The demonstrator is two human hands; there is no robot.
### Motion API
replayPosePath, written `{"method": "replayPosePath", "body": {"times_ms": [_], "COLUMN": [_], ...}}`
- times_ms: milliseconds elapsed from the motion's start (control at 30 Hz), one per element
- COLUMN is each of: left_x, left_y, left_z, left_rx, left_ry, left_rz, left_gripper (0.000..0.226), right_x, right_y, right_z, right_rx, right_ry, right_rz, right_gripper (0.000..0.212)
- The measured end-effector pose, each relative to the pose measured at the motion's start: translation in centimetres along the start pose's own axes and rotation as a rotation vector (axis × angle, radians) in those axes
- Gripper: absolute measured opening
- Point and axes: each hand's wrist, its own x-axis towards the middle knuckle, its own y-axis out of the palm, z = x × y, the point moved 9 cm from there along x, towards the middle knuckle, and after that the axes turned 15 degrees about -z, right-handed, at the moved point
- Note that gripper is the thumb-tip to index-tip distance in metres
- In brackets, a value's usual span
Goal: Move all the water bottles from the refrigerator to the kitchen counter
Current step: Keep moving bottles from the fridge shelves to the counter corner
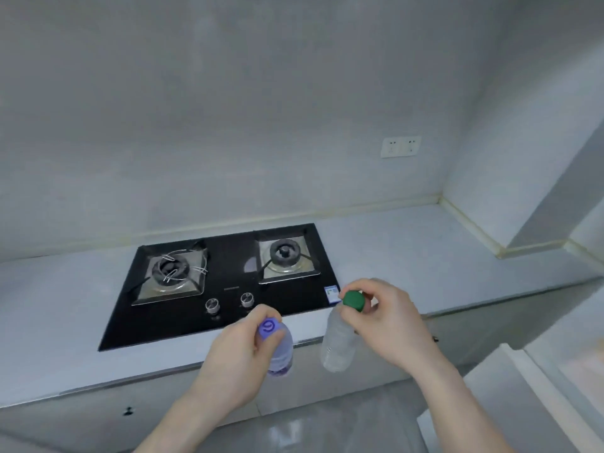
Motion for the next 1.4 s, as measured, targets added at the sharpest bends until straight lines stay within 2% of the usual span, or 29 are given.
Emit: {"method": "replayPosePath", "body": {"times_ms": [300, 467, 867, 1133, 1400], "left_x": [-3.2, -6.0, -11.5, -9.4, -6.8], "left_y": [-12.1, -19.1, -31.3, -38.2, -42.9], "left_z": [10.4, 15.4, 25.9, 32.8, 40.8], "left_rx": [0.074, 0.103, 0.181, 0.281, 0.307], "left_ry": [-0.180, -0.294, -0.584, -0.686, -0.789], "left_rz": [-0.156, -0.288, -0.563, -0.700, -0.776], "left_gripper": [0.003, 0.004, 0.004, 0.002, 0.003], "right_x": [-3.2, -4.7, -7.6, -7.5, -6.7], "right_y": [12.9, 20.1, 37.0, 49.0, 60.0], "right_z": [10.4, 16.5, 29.0, 35.6, 41.3], "right_rx": [0.035, 0.041, 0.164, 0.231, 0.175], "right_ry": [-0.196, -0.314, -0.536, -0.592, -0.727], "right_rz": [0.162, 0.312, 0.635, 0.826, 0.936], "right_gripper": [0.017, 0.015, 0.015, 0.015, 0.017]}}
